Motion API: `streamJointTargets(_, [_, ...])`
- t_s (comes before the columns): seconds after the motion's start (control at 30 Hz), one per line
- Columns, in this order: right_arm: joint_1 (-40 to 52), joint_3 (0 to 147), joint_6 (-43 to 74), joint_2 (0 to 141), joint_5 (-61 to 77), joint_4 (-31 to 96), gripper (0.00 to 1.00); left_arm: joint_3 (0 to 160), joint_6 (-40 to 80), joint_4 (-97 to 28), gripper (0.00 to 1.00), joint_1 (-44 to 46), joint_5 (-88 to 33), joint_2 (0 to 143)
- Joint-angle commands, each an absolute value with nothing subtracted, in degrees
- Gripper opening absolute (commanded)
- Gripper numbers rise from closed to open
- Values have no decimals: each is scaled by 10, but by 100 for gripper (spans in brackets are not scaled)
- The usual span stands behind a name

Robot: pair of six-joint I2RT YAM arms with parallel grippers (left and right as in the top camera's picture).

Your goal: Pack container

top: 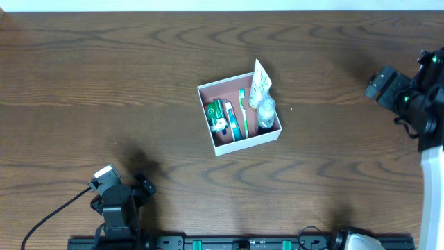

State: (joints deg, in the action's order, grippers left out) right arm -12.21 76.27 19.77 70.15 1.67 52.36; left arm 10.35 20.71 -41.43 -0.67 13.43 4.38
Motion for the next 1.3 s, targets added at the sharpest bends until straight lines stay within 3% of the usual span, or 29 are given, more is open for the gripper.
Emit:
streamJointTargets(0.0, [-98, 670, 104, 616, 23, 463, 99, 96, 202, -415, 98, -9, 131, 40])
streamJointTargets(0.1, [-65, 533, 46, 530, 48, 393, 99, 96, 202, -415, 98, -9, 131, 40])
streamJointTargets(0.27, [-24, 311, 52, 376, 74, 298, 99, 96, 202, -415, 98, -9, 131, 40])
streamJointTargets(0.5, [-20, 148, 107, 191, 81, 270, 99, 96, 202, -415, 98, -9, 131, 40])
streamJointTargets(0.87, [-20, 79, 88, 28, 84, 285, 99, 96, 202, -415, 98, -9, 131, 40])
streamJointTargets(1.27, [-20, 79, 90, 18, 84, 285, 99, 96, 202, -415, 98, -9, 131, 40])
